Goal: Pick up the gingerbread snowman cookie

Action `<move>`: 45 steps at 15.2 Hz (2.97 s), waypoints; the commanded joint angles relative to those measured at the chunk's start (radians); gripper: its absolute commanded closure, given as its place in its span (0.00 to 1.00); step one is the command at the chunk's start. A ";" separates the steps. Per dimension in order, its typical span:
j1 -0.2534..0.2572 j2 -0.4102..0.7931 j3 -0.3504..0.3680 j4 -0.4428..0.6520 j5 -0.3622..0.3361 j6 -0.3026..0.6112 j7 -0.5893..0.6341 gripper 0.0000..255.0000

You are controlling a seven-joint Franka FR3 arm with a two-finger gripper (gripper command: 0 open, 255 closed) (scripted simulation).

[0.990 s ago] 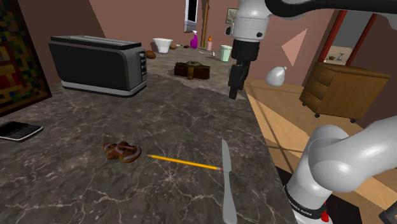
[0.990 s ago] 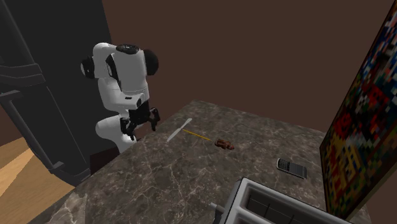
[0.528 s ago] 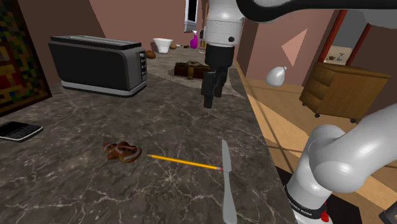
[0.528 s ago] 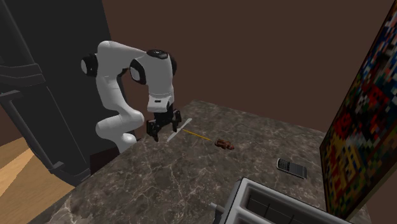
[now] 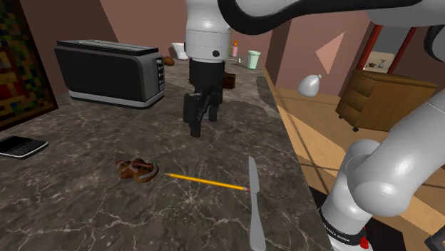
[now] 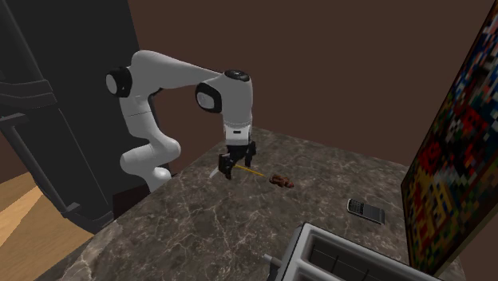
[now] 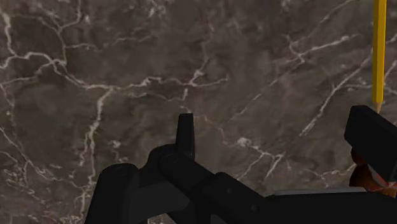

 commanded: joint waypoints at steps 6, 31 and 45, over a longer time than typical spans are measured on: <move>0.031 0.244 0.115 0.194 -0.062 0.043 0.135 0.00; 0.083 0.449 0.173 0.274 -0.156 0.145 0.241 1.00; 0.087 0.446 0.176 0.460 -0.154 -0.043 0.243 1.00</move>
